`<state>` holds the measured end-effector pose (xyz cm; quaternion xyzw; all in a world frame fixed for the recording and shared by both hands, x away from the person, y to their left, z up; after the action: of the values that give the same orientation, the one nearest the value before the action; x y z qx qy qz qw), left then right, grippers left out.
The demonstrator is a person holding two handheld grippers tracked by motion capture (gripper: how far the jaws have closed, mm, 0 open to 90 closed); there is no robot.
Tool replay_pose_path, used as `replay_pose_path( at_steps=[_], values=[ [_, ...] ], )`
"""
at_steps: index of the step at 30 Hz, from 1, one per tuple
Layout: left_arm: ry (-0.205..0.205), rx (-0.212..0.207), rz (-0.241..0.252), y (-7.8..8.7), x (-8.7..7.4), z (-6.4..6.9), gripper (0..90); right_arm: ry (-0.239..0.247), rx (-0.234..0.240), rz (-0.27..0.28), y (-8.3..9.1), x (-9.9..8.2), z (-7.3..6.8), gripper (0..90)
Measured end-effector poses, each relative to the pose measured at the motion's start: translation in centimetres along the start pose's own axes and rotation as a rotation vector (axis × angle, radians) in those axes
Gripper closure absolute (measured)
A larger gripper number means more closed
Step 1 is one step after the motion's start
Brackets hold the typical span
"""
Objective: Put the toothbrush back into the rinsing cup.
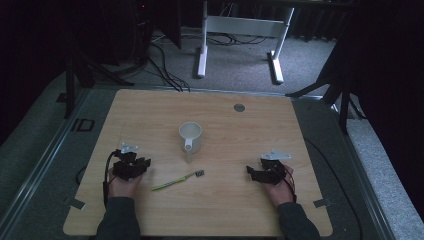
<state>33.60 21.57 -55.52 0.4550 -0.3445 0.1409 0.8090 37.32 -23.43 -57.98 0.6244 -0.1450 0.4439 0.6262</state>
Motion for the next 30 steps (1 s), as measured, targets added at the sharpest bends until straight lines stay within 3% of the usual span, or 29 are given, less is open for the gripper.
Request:
replay_pose_path(
  at_steps=[4, 7, 10, 15, 20, 30],
  values=[
    [-0.009, -0.015, 0.014, 0.3, 0.1, 0.2, 69.1, 0.000, 0.000, 0.000, 0.0, 0.0, 0.0, 28.6],
    [-0.044, -0.030, 0.037, 1.0, 0.4, 0.7, 66.7, 0.001, 0.001, 0.000, 0.0, 0.0, 0.0, 28.6],
    [-0.045, -0.040, 0.059, 1.5, 0.5, 0.7, 66.2, 0.001, 0.001, 0.001, 0.0, 0.0, 0.0, 28.6],
    [-0.049, -0.033, 0.048, 1.7, 0.4, 0.3, 64.5, 0.001, 0.001, 0.001, 0.0, 0.0, 0.0, 28.5],
    [-0.102, -0.026, 0.017, 2.3, 0.6, 0.4, 62.3, 0.000, 0.001, 0.001, 0.0, 0.0, 0.0, 28.5],
    [-0.180, -0.041, 0.047, 4.2, 2.0, 1.0, 60.2, 0.000, 0.001, 0.001, 0.0, 0.0, 0.0, 28.5]
  ],
)
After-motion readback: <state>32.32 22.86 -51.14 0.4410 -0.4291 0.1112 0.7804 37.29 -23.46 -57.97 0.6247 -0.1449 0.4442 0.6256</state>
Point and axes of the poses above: each handheld gripper's, and its own axes: y roughly backward along the jaws, x roughly out of its top, z roughly to its right, the point moved 3 cm from there along -y, roughly forward along the jaws, and after that the axes turned 15 degrees about -x, right-handed, at the moved point
